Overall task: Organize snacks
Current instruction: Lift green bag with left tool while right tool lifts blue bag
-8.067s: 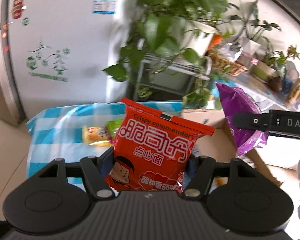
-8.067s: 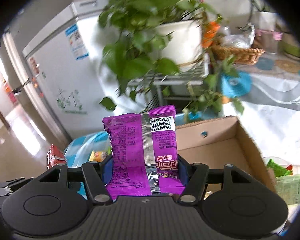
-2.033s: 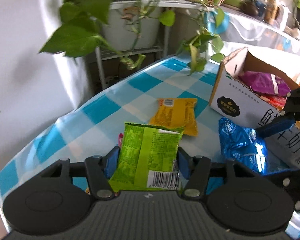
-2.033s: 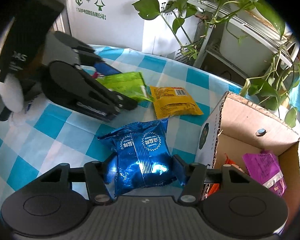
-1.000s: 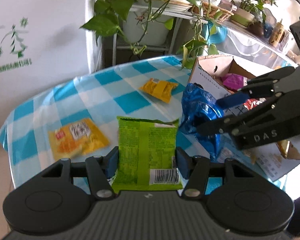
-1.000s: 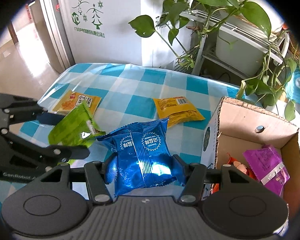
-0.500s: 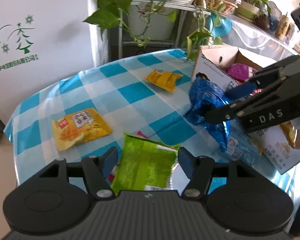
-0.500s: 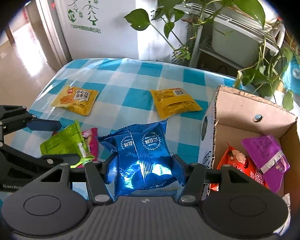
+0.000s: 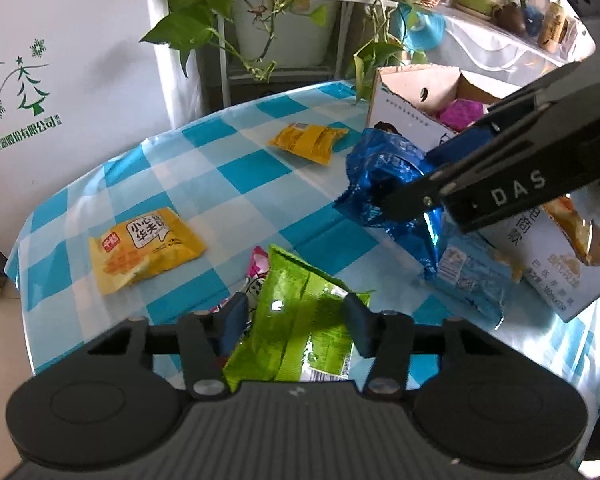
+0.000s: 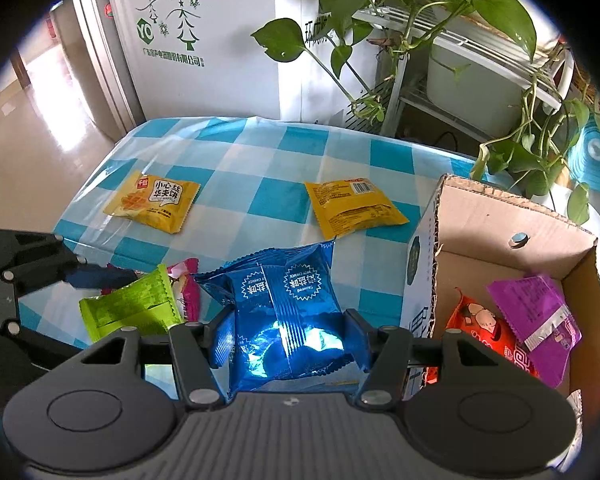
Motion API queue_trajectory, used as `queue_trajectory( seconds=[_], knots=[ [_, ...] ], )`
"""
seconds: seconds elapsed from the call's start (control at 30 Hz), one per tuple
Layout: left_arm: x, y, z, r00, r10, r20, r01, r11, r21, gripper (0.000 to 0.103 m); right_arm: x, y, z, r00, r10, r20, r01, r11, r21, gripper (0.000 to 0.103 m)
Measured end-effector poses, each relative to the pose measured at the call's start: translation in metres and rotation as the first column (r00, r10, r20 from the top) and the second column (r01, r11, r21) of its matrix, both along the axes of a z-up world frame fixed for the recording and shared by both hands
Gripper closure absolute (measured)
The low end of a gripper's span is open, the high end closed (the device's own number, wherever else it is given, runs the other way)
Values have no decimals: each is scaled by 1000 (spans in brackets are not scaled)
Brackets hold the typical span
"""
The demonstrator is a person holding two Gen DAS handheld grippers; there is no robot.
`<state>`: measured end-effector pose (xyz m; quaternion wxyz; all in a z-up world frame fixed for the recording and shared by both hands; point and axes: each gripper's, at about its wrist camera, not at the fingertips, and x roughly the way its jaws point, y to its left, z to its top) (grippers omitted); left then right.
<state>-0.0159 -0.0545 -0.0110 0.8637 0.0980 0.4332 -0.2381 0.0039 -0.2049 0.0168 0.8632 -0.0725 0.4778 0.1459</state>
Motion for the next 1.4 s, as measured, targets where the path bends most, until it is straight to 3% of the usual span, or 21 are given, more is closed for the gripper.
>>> queue_trajectory(
  seconds=[0.13,0.3,0.57,0.93,1.07,1.17,1.4],
  knots=[
    [-6,1,3,1000,12,22,-12,1000,-6,51,-3,0,4,1000,-9,8,9,1000,17,40],
    [-20,-6,4,997,-38,72,36,999,34,37,-15,-1,15,999,-42,23,41,998,45,40],
    [-30,-16,-9,994,-56,98,44,991,124,37,-39,-17,35,984,-176,25,171,974,147,40],
    [-37,-24,-15,990,-76,120,56,985,161,40,-36,-17,33,981,-191,18,186,970,154,39],
    [-37,-25,-16,989,-73,126,52,985,162,41,-35,-16,33,982,-187,14,182,970,160,39],
    [-38,-26,-14,990,-59,126,39,987,159,51,-34,-17,31,983,-182,9,178,972,154,39],
    [-38,-16,-5,997,12,71,-15,998,53,53,-34,-18,28,983,-183,3,181,973,144,39]
  ],
)
